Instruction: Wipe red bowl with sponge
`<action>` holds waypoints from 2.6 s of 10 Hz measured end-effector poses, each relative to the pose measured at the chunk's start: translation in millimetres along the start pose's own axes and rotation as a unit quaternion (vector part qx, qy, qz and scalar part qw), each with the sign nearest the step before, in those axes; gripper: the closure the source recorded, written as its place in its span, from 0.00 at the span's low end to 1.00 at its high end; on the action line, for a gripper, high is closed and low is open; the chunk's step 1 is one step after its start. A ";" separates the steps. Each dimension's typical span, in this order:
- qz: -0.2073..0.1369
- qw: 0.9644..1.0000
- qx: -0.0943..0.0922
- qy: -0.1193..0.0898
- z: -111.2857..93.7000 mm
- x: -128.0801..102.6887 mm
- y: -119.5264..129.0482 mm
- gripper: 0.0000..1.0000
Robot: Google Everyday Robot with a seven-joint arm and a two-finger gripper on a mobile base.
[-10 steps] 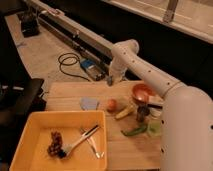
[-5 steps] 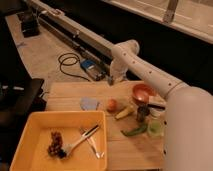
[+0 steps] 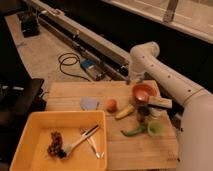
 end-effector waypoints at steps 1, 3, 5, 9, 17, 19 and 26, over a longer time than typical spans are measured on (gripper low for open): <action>0.035 0.999 0.000 0.004 2.0 26.8 4.8 1.00; 0.098 0.995 -0.004 0.010 7.4 62.5 14.2 1.00; 0.139 0.990 -0.003 0.011 10.9 80.4 19.1 1.00; 0.140 0.990 -0.004 0.011 12.4 79.3 17.3 1.00; 0.133 0.987 -0.063 -0.057 74.6 44.0 20.2 1.00; 0.124 0.987 -0.076 -0.065 80.7 34.6 24.0 1.00; 0.137 0.985 -0.103 0.010 87.4 70.4 31.1 1.00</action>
